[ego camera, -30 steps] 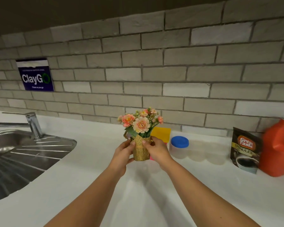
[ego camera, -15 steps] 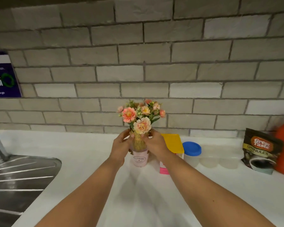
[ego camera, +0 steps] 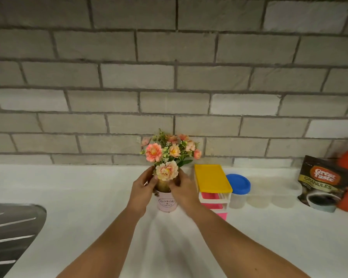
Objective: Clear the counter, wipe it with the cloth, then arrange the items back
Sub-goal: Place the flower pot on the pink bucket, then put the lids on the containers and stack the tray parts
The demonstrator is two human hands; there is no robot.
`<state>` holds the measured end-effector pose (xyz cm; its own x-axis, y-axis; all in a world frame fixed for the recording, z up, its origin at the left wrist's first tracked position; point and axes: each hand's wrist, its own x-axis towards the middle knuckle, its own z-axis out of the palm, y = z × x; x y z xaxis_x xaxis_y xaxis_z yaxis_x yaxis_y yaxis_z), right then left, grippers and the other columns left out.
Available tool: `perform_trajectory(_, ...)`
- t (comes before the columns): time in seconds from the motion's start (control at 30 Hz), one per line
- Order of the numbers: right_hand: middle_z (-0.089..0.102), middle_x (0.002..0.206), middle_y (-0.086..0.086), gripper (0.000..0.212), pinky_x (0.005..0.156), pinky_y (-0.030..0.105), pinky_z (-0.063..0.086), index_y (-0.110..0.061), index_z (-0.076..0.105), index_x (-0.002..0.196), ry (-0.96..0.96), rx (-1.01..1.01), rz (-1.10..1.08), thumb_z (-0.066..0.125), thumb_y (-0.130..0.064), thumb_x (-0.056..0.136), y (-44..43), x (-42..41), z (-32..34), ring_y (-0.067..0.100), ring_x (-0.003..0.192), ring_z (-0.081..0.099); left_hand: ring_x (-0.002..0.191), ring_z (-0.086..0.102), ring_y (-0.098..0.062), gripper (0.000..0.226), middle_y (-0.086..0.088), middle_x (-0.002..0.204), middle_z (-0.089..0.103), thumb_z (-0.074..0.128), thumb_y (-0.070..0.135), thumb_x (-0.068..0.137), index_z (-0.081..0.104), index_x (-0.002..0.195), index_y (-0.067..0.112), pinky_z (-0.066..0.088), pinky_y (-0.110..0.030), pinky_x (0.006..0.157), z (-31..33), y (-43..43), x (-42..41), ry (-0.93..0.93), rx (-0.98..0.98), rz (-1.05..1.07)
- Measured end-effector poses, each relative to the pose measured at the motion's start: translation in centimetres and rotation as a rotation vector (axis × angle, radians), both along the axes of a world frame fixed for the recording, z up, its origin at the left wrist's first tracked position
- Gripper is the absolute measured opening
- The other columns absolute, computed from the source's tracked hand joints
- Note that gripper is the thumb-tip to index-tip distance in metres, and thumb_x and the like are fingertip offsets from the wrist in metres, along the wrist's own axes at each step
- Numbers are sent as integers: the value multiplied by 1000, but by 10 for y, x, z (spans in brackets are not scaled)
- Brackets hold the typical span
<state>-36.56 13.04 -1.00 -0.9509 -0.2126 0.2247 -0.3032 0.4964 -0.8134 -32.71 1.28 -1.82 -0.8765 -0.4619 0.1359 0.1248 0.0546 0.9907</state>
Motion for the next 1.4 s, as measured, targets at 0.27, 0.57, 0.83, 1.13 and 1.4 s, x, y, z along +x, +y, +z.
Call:
perform_trajectory(0.27, 61, 114, 4, 31, 85, 37, 49, -15, 57, 114, 128, 146, 5, 59, -27, 85, -1, -5, -25, 26, 107, 55, 107, 60, -19, 29, 5, 107, 67, 61, 9, 88, 65, 111, 25, 48, -32, 89, -25, -6, -1, -14, 15, 52)
perform_trajectory(0.57, 16, 155, 6, 57, 114, 16, 5, -6, 37, 140, 227, 117, 19, 59, -11, 87, 14, 9, -41, 19, 146, 3, 124, 49, -15, 43, 6, 133, 52, 55, 34, 92, 48, 133, 27, 42, -35, 100, -31, 4, 10, -32, -37, 79)
perform_trajectory(0.83, 1, 158, -1, 66, 101, 1, 8, -13, 11, 149, 83, 104, 160, 50, -17, 96, 40, 34, -35, 13, 146, 8, 130, 41, -23, 58, -8, 145, 37, 52, 34, 92, 33, 143, 14, 36, -29, 95, -51, 36, 42, -166, 25, 145)
perform_trajectory(1.13, 51, 132, 6, 41, 84, 17, 38, -13, 44, 137, -242, 25, 88, 44, -24, 98, 94, 71, -16, 14, 109, 51, 88, 59, -22, 20, -8, 102, 62, 48, 23, 96, 58, 111, 13, 49, -30, 73, -42, 100, 70, -215, 116, 45)
perform_trajectory(1.4, 59, 84, 8, 24, 45, 5, 39, -2, 62, 106, -278, -95, -3, 44, -14, 96, 178, 95, 6, 10, 63, 55, 72, 57, -20, 16, -9, 85, 60, 42, 15, 97, 55, 88, 14, 45, -29, 62, -19, 182, 79, -185, 62, -58)
